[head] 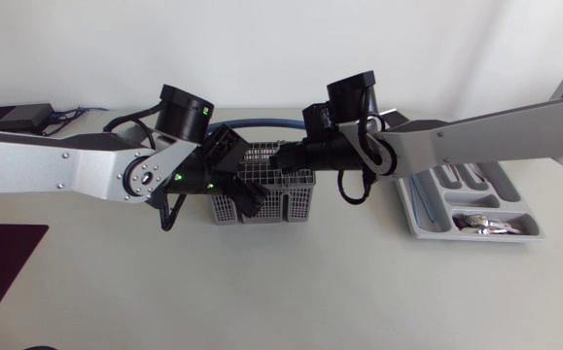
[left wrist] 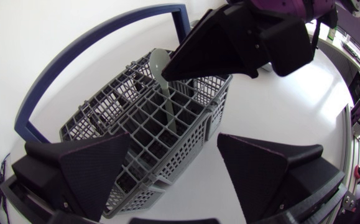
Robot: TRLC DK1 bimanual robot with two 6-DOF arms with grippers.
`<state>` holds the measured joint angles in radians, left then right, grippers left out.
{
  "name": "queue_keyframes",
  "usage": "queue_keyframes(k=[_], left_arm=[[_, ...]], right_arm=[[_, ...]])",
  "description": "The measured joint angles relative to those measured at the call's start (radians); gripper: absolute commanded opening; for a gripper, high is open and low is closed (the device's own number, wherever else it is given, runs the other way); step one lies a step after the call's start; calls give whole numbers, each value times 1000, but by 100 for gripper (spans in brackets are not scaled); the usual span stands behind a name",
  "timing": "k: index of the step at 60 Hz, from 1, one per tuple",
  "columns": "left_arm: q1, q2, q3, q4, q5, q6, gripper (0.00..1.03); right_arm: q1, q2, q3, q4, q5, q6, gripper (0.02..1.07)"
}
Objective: Transfer all utensils from the basket to the drawer tray.
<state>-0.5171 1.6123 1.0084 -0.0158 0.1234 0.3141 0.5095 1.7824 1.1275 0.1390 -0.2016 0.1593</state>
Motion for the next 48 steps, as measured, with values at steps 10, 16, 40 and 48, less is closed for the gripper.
queue_keyframes(k=[10,16,40,48], left_arm=[[0,3,0,0,0,0,98],[5,5,0,4,0,0,98],[6,5,0,16,0,0,98],[6,6,0,18,0,0,98]], right_arm=[[0,32,37,16,17,3,34],[0,46,48,19,23,8,29],[0,72,76,18,15,19,9],[0,72,76,20,3,24,8]])
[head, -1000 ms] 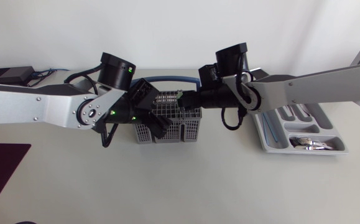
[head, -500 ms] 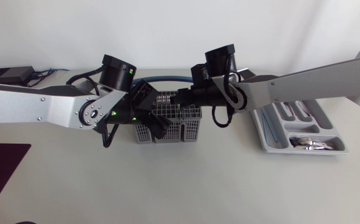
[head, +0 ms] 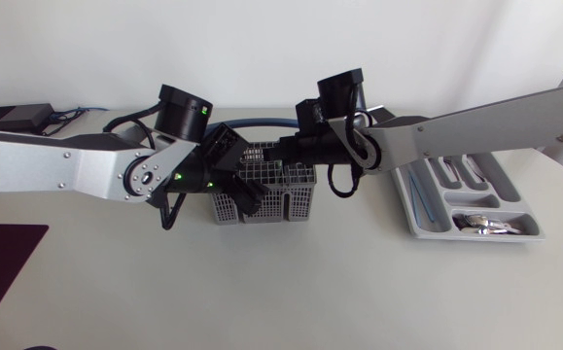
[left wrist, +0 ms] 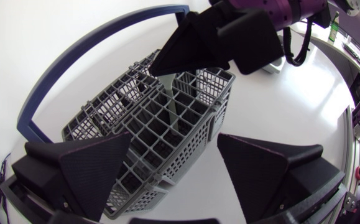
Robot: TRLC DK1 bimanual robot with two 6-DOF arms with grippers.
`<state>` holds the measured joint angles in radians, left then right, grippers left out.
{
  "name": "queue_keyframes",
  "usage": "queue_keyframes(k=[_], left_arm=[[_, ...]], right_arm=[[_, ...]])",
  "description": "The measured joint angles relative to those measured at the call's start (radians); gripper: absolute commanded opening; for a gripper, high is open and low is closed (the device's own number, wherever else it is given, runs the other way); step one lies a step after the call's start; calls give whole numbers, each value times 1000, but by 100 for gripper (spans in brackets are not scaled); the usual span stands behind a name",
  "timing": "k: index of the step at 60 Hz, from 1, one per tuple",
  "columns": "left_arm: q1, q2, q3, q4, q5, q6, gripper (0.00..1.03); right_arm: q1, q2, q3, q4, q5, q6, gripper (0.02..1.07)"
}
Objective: Transfer all utensils from the basket to the drawer tray.
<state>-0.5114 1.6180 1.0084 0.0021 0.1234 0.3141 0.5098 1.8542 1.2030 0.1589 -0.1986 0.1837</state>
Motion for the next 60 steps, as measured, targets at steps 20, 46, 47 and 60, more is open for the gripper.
queue_keyframes(k=[20,46,47,60], left_arm=[[-2,8,0,1,0,-4,98],[-2,8,0,0,0,-4,98],[-2,8,0,1,0,-4,98],[-3,8,0,0,0,-4,98]], right_arm=[[32,-50,-69,53,34,-12,8],[71,-167,-119,51,72,-35,8],[71,-171,-119,45,71,-35,8],[54,-255,-101,-76,-19,-28,8]])
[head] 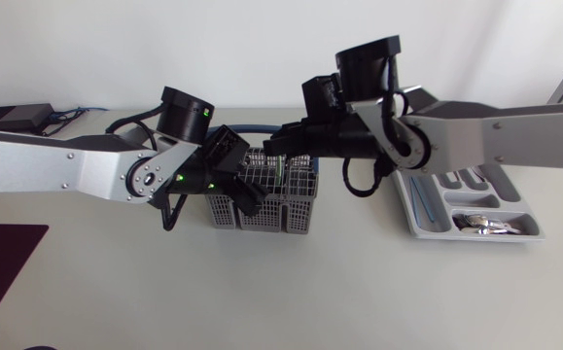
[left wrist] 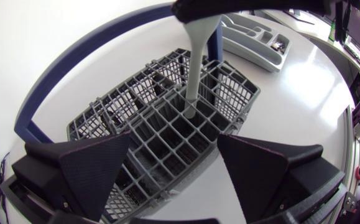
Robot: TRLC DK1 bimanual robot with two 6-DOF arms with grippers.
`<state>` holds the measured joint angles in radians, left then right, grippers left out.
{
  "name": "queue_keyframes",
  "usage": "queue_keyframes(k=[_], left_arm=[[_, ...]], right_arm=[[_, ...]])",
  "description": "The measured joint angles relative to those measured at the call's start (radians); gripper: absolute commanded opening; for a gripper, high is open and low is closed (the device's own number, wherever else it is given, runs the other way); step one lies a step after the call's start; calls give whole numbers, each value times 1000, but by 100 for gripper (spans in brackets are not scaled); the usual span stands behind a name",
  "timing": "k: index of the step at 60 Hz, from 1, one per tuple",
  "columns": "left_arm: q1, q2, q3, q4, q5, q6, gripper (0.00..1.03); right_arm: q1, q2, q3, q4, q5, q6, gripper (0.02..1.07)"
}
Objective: Transfer all utensils from the basket to the drawer tray.
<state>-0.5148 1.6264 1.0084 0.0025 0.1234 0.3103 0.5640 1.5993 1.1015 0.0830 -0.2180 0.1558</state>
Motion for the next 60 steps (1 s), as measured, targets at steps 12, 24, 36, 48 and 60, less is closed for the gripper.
queue_keyframes(k=[12,24,36,48,60], left_arm=[[-12,4,0,0,0,0,98],[-17,8,0,3,0,0,98],[-17,2,0,-17,0,0,98],[-17,-28,0,-88,0,0,98],[-17,-57,-3,-111,0,1,98]], right_arm=[[-121,-35,98,-132,-192,71,8],[-197,-119,105,-205,-276,85,8],[-362,-255,84,-369,-425,63,8],[-670,-296,6,-590,-415,-174,8],[-879,-303,-103,-570,-240,-436,8]])
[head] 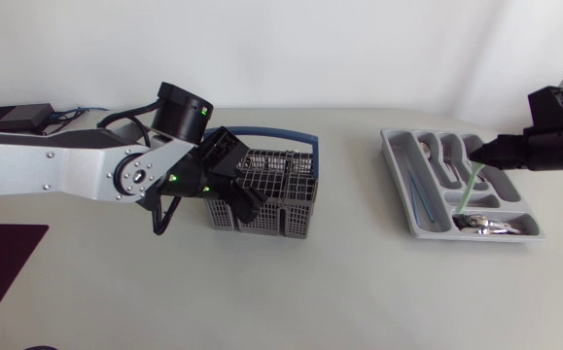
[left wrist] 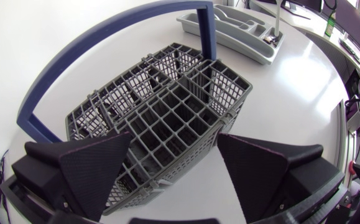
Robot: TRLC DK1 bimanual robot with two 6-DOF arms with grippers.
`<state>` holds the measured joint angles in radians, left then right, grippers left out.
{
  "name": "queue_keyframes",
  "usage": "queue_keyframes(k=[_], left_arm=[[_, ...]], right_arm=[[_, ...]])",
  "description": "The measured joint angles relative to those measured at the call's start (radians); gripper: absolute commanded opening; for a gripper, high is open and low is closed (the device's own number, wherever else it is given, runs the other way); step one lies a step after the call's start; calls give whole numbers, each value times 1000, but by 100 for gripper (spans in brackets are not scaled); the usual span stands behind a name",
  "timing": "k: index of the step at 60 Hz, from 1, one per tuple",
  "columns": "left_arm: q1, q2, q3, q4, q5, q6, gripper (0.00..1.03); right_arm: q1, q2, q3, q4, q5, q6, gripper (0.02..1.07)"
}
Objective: Transfer all utensils from the basket to the drawer tray.
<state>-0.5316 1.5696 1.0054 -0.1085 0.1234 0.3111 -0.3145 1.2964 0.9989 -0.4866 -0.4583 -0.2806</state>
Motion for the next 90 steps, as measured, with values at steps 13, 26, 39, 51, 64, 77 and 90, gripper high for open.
queue_keyframes(k=[13,26,39,51,64,77,90], left_arm=[[0,-32,-12,-33,0,0,98],[0,-68,-12,-60,-2,0,98],[40,-110,-31,-79,-5,1,98],[105,-139,-58,-86,-3,8,98],[203,-154,-63,-99,31,31,98],[284,-157,-62,-104,53,42,98],[342,-137,-62,-100,56,57,98]], right_arm=[[-104,27,-124,180,208,-201,8],[-151,143,-212,412,335,-349,8],[-150,251,-284,609,399,-432,8],[-119,266,-350,704,434,-468,77],[-109,210,-376,651,437,-469,103],[-68,10,-376,517,436,-463,103],[46,-167,-352,333,404,-393,103]])
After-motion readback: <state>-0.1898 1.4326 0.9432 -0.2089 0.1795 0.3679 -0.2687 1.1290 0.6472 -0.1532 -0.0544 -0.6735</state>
